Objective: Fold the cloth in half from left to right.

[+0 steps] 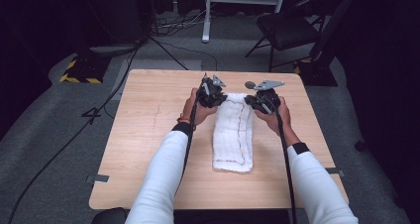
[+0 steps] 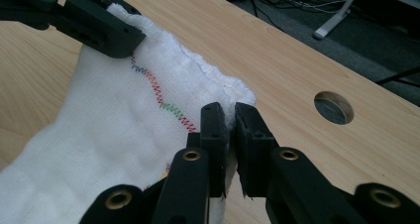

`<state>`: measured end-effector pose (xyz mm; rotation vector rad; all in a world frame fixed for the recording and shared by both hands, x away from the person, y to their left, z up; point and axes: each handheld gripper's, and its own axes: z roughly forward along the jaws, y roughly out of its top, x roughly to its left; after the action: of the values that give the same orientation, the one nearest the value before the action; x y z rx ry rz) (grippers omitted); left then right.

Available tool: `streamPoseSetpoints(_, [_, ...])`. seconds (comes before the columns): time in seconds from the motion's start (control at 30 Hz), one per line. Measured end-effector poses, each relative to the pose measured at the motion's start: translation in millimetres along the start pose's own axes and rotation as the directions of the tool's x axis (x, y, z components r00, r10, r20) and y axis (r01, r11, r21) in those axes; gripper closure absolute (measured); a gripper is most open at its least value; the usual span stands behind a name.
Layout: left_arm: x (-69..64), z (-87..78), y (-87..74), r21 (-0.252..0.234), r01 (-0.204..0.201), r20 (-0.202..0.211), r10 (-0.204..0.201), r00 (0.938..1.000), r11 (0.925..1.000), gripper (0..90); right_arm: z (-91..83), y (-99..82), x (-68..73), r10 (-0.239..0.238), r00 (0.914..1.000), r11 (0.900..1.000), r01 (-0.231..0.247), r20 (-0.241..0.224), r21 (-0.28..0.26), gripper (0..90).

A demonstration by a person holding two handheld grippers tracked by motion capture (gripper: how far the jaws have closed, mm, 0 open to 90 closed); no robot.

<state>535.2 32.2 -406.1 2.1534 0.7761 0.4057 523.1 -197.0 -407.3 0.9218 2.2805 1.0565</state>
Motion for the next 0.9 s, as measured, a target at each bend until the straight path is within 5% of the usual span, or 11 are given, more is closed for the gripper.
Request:
streamPoseSetpoints(0.1, [-2.0, -9.2, -2.7, -0.023, -0.003, 0.030, 0.003, 0.9996, 0.9997, 83.3, -5.3, 0.9, 2.9, -0.009, 0.9999, 0.9999, 0.009, -0.010, -0.007, 83.5])
streamPoseSetpoints(0.17, [-4.4, -16.7, -10.7, -0.055, 0.001, 0.097, 0.005, 0.9952, 0.9985, 83.2, -9.6, 0.3, 5.6, -0.025, 0.9994, 0.9996, 0.024, -0.024, -0.012, 83.6])
streamPoseSetpoints(0.33, [-13.4, -30.8, -33.7, -0.042, -0.051, 0.153, 0.057, 0.9866, 0.9978, 82.5, -23.6, -14.4, 17.0, -0.061, 0.9918, 0.9976, 0.057, -0.112, -0.038, 83.7])
streamPoseSetpoints(0.57, [-33.6, -47.3, -57.7, -0.041, -0.137, 0.221, 0.143, 0.9647, 0.9897, 81.7, -43.6, -36.9, 35.9, -0.094, 0.9763, 0.9943, 0.082, -0.195, -0.069, 83.6])
streamPoseSetpoints(0.7, [-46.1, -52.3, -68.0, -0.050, -0.149, 0.263, 0.157, 0.9520, 0.9876, 81.1, -51.7, -48.3, 42.5, -0.109, 0.9689, 0.9931, 0.096, -0.222, -0.068, 83.6])
streamPoseSetpoints(0.83, [-57.8, -55.3, -78.7, -0.065, -0.170, 0.322, 0.181, 0.9293, 0.9834, 79.2, -60.6, -59.3, 49.2, -0.122, 0.9599, 0.9916, 0.106, -0.253, -0.073, 83.6])
streamPoseSetpoints(0.9, [-61.4, -55.9, -84.7, -0.060, -0.168, 0.336, 0.179, 0.9247, 0.9839, 79.2, -64.6, -65.5, 53.0, -0.129, 0.9546, 0.9908, 0.112, -0.269, -0.075, 83.5])
